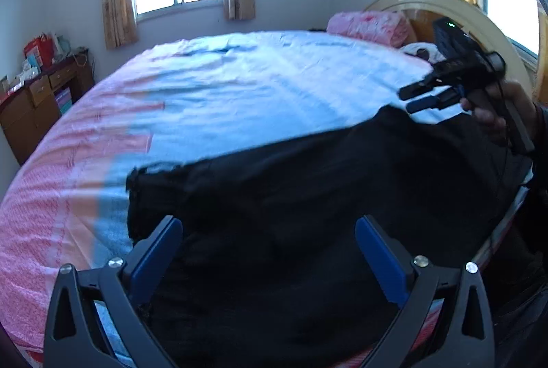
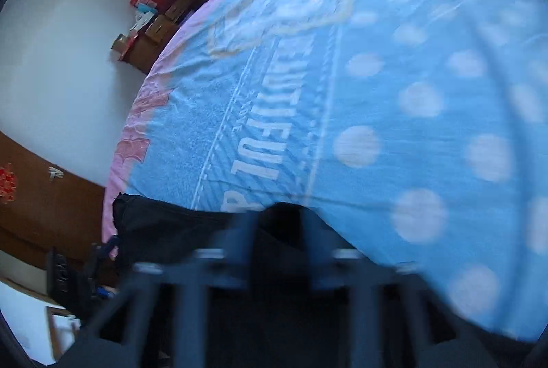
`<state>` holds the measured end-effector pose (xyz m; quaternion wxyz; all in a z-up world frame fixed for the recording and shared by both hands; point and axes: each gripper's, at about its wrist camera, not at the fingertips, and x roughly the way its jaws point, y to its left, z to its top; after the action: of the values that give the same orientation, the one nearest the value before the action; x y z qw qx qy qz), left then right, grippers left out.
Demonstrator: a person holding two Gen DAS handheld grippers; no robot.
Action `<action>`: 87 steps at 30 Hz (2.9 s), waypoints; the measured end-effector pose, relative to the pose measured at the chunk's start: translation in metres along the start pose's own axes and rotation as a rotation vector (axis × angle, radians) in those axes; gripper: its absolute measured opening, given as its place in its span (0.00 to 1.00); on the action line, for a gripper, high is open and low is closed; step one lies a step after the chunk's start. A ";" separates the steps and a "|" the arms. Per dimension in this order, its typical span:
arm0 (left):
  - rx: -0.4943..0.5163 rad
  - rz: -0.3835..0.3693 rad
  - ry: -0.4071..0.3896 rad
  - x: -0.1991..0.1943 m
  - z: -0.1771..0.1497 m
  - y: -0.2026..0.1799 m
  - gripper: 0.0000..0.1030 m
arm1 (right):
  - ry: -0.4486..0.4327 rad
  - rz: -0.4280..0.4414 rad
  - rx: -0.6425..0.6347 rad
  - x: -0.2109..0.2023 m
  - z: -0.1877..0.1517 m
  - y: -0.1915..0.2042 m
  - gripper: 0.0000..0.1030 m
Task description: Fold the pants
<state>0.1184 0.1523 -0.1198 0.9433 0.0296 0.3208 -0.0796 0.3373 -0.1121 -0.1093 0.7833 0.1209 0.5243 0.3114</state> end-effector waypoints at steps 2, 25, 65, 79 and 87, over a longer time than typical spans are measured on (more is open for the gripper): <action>0.018 -0.043 -0.025 -0.008 0.008 -0.019 1.00 | -0.035 -0.012 -0.012 -0.039 -0.017 -0.006 0.58; 0.203 -0.416 0.124 0.082 0.030 -0.221 1.00 | -0.649 -0.389 0.759 -0.377 -0.219 -0.263 0.58; 0.240 -0.390 0.103 0.083 0.018 -0.219 1.00 | -0.427 -0.387 0.746 -0.421 -0.200 -0.335 0.14; 0.260 -0.374 0.095 0.085 0.017 -0.222 1.00 | -0.484 -0.762 0.481 -0.400 -0.189 -0.314 0.35; 0.158 -0.429 0.140 0.078 0.029 -0.216 1.00 | -0.655 -0.858 0.419 -0.439 -0.214 -0.257 0.56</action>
<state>0.1601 -0.0741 -0.1450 0.8750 0.0401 0.3771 -0.3010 0.1259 -0.6112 -0.0044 0.9202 0.1403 0.3071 -0.1981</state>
